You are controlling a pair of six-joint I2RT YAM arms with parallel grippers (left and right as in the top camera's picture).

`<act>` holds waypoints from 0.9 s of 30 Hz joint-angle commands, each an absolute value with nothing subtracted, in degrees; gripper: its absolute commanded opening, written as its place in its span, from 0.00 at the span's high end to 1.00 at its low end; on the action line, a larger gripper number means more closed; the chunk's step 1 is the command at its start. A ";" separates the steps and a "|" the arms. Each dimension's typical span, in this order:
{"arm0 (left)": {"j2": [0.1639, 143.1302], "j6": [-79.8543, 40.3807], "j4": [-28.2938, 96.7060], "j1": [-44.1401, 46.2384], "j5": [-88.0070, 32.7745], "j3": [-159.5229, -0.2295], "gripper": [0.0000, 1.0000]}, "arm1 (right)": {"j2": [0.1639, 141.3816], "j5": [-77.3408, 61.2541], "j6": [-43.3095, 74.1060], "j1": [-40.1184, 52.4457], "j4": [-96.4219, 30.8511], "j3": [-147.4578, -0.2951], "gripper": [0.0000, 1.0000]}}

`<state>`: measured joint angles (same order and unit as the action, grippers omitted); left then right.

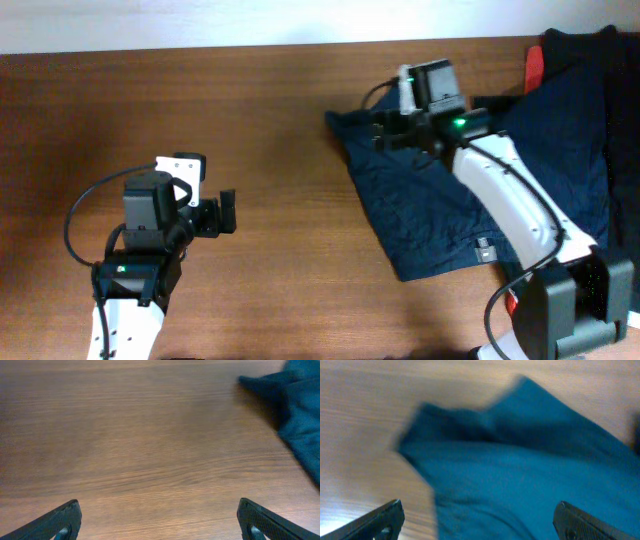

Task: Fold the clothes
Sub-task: 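Pull the navy shorts left onto the open table with both grippers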

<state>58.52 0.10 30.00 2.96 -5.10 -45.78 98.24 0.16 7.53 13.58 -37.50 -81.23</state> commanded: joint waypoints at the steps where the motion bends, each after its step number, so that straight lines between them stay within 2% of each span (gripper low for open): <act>1: 58.54 -0.54 28.97 3.25 -14.74 -46.98 0.01 | 93.01 2.83 7.84 7.81 -43.81 -82.00 0.01; 6: 60.62 -4.62 28.97 5.15 -21.52 -46.98 0.01 | 89.41 2.85 7.84 -1.23 -56.07 -81.97 0.01; 10: 66.08 -10.44 28.56 12.05 -21.91 -46.98 0.01 | 89.08 2.85 7.84 -7.05 -63.05 -81.97 0.01; 12: 71.48 -15.44 26.22 18.33 -21.91 -46.98 0.01 | 89.06 2.24 7.88 -9.58 -64.88 -81.97 0.01; 19: 87.29 -34.00 11.00 33.54 -25.76 -46.98 0.01 | 89.08 1.54 8.03 -10.57 -65.21 -81.97 0.01; 27: 99.15 -44.60 -1.85 44.88 -25.71 -46.98 0.01 | 89.08 1.54 8.05 -10.57 -65.23 -81.97 0.01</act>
